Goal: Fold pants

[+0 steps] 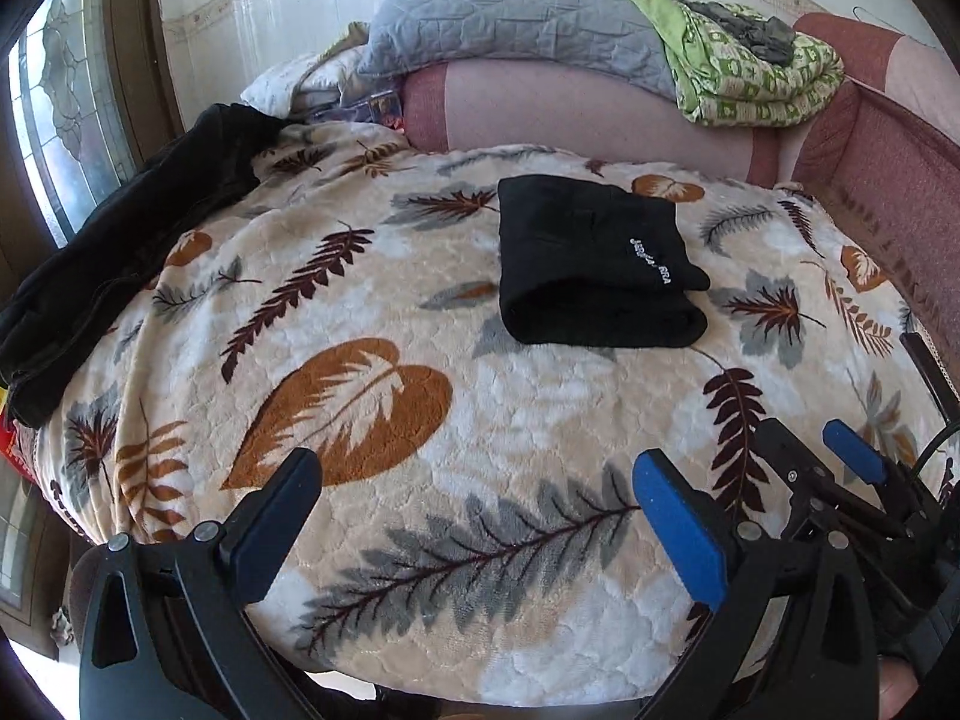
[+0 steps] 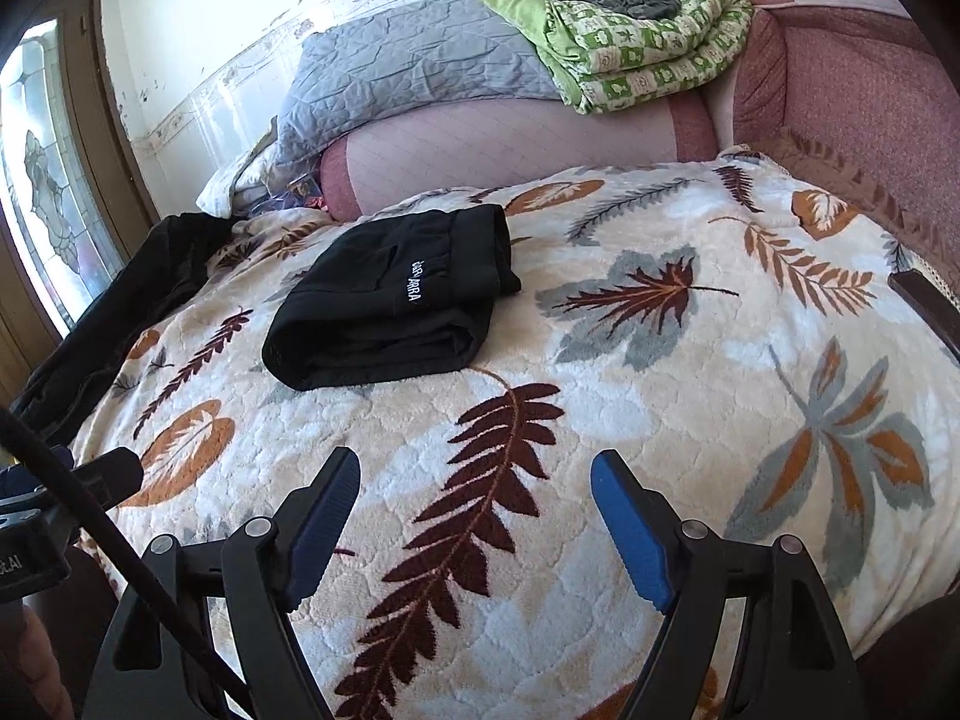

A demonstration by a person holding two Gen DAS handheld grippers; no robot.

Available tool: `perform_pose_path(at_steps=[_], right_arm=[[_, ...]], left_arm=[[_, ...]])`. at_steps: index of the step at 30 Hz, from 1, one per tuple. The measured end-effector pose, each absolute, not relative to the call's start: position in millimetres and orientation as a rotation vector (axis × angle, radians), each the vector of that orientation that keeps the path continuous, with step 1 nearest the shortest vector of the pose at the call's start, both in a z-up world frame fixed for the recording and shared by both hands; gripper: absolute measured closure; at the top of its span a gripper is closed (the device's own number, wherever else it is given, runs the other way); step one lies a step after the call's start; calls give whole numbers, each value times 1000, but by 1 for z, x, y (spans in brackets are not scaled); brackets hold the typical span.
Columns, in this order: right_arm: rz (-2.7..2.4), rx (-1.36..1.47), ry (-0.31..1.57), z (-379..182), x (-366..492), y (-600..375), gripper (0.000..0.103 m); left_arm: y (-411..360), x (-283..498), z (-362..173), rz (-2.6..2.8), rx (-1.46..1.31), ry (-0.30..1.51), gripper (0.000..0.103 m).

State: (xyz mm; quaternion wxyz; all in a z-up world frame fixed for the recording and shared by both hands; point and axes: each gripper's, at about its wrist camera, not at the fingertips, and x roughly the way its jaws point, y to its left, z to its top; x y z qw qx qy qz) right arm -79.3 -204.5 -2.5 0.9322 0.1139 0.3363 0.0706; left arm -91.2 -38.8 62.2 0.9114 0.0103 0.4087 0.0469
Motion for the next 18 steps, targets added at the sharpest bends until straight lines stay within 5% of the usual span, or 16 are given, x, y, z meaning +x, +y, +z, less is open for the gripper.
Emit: perform_pose_path(at_steps=[18], right_arm=[[151, 161, 709, -9, -76, -189, 17]], left_arm=[[-42, -84, 46, 57, 32, 911, 0]])
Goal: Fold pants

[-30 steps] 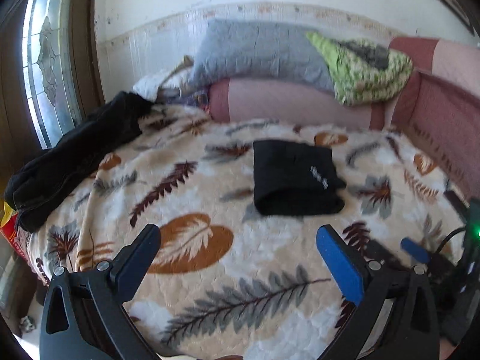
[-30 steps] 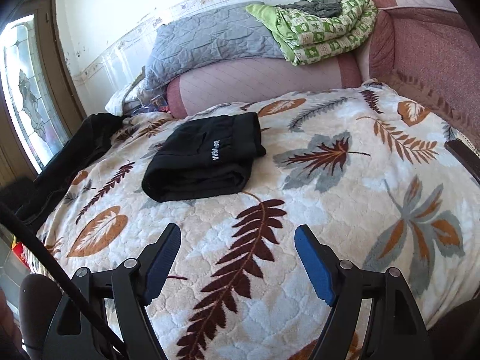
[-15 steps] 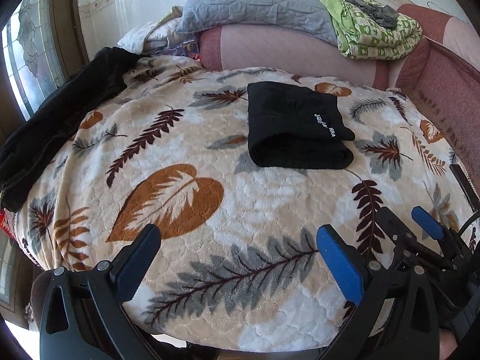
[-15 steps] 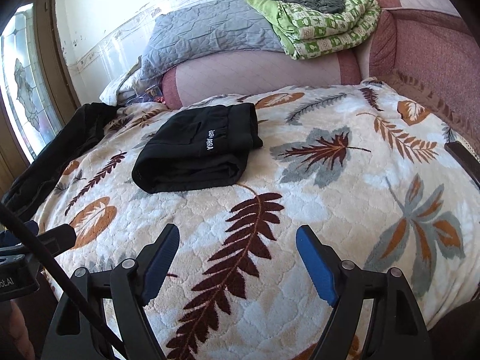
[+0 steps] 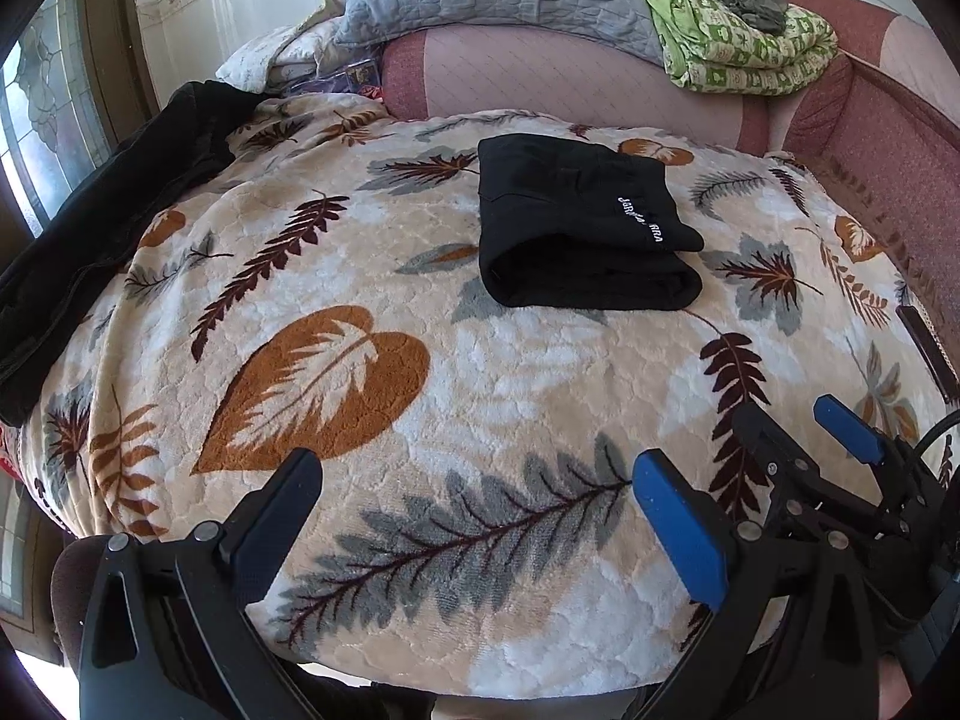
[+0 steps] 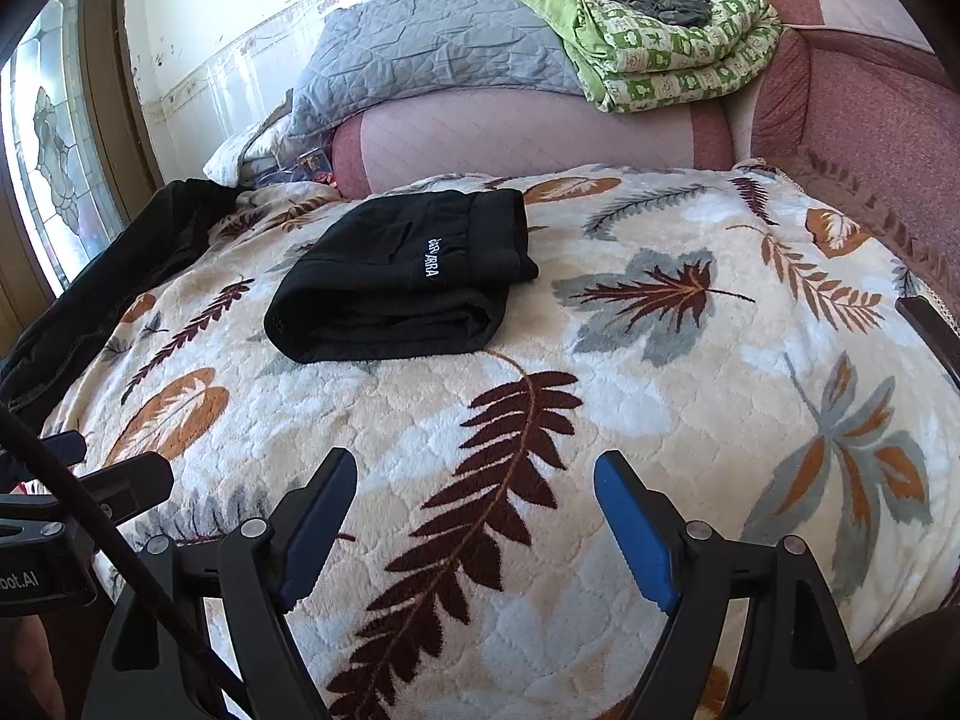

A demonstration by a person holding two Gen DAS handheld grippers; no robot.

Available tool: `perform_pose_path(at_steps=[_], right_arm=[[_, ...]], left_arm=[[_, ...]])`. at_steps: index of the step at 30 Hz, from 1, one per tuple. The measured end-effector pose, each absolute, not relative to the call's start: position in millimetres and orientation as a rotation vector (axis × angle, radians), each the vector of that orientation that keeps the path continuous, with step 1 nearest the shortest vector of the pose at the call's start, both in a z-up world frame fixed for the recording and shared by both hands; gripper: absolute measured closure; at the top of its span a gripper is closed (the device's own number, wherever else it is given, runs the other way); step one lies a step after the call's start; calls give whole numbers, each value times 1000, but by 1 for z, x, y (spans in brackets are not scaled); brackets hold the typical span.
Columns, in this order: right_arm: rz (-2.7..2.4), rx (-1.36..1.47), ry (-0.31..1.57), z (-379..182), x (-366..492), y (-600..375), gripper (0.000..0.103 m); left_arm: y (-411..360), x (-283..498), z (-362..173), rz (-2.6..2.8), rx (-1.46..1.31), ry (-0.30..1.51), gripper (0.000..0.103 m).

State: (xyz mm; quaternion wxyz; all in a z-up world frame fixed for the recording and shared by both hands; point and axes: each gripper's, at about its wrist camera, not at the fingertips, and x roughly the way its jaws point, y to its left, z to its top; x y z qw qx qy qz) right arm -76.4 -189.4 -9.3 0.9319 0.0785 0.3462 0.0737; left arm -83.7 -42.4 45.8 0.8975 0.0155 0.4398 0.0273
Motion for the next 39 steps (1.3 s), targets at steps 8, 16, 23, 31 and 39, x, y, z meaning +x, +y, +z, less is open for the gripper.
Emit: perform_pose_path(at_steps=[8, 16, 23, 31, 39], right_arm=[[152, 155, 718, -11, -76, -188, 16], [149, 155, 720, -11, -77, -186, 16], [151, 149, 724, -13, -77, -186, 16], [143, 131, 721, -14, -75, -189, 15], [145, 119, 728, -14, -74, -188, 15]], left_arm=[[-44, -83, 40, 47, 34, 936, 0], [-43, -83, 36, 42, 26, 954, 0], [-44, -83, 34, 40, 22, 964, 0], [-40, -81, 27, 29, -10, 998, 0], [-38, -80, 25, 29, -18, 1009, 0]])
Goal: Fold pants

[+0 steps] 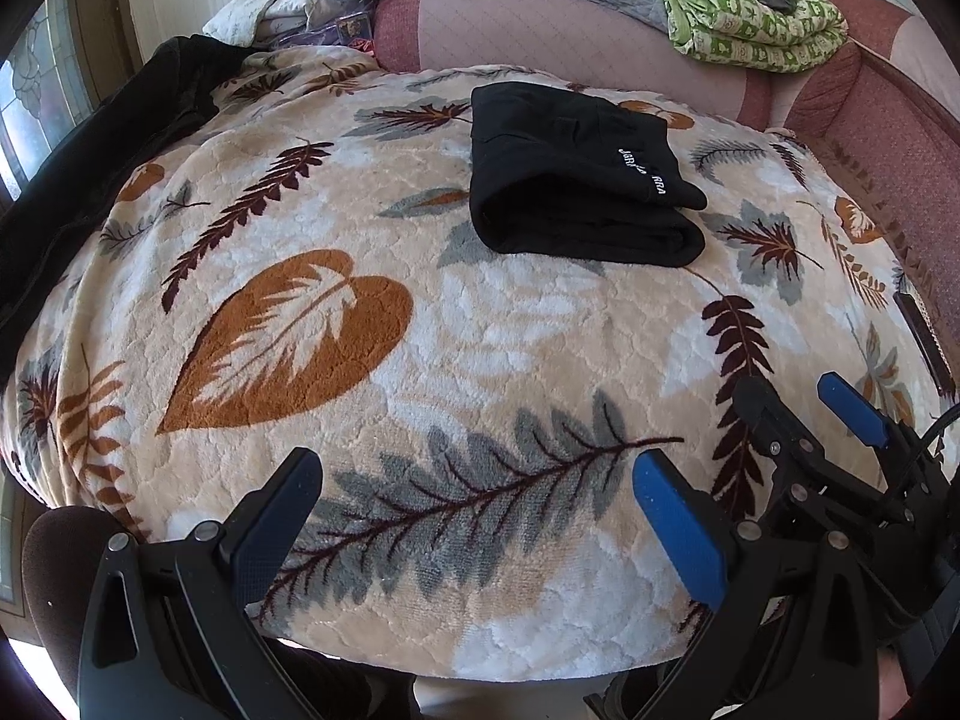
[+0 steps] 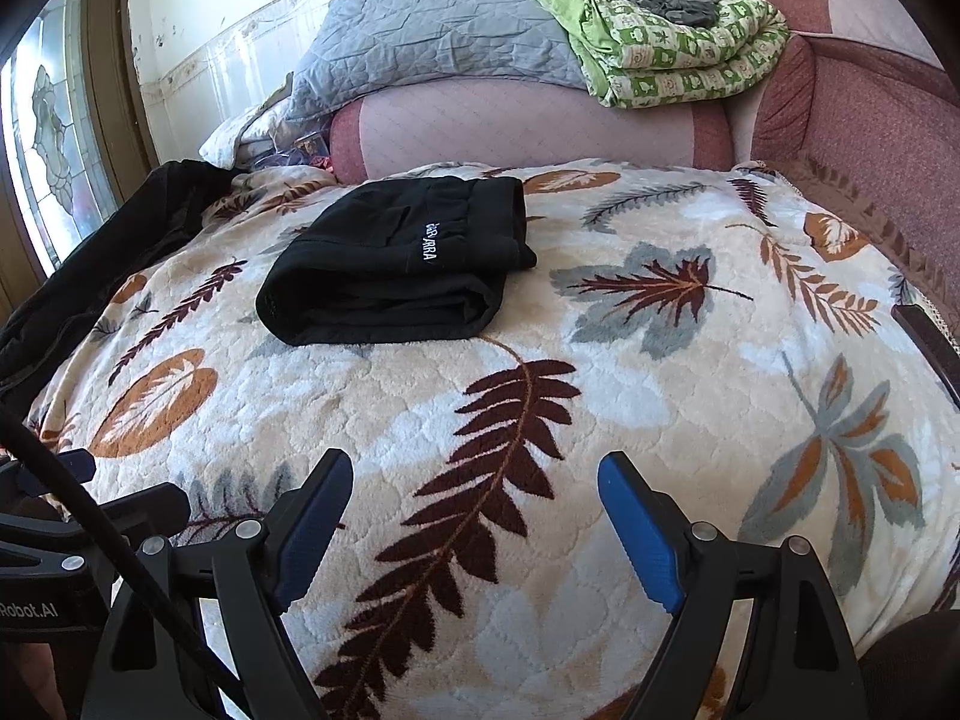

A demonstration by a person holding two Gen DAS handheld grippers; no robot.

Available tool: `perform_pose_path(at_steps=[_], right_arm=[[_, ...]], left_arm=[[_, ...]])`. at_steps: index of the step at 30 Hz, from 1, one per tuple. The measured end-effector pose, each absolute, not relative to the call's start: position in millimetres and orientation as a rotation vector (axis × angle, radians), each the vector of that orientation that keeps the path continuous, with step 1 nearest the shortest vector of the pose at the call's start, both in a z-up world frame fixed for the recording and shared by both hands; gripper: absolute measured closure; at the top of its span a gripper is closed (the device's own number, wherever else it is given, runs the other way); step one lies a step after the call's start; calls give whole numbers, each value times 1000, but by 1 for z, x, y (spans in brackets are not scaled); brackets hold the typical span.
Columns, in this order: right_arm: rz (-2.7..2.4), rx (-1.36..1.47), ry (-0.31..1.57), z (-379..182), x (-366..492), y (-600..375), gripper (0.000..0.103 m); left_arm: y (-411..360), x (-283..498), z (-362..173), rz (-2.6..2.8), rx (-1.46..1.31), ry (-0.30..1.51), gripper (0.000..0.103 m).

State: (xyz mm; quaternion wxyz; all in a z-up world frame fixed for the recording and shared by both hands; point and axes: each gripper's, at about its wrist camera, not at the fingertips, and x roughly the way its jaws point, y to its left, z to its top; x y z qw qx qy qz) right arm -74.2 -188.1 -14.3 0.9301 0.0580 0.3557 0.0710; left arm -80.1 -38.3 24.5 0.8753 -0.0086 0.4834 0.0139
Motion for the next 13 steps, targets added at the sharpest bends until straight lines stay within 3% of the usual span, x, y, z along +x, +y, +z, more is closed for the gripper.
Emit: perform_pose_path(at_steps=[13], right_arm=[[154, 96, 729, -15, -74, -185, 15]], left_arm=[[-37, -82, 24, -2, -55, 995, 0]])
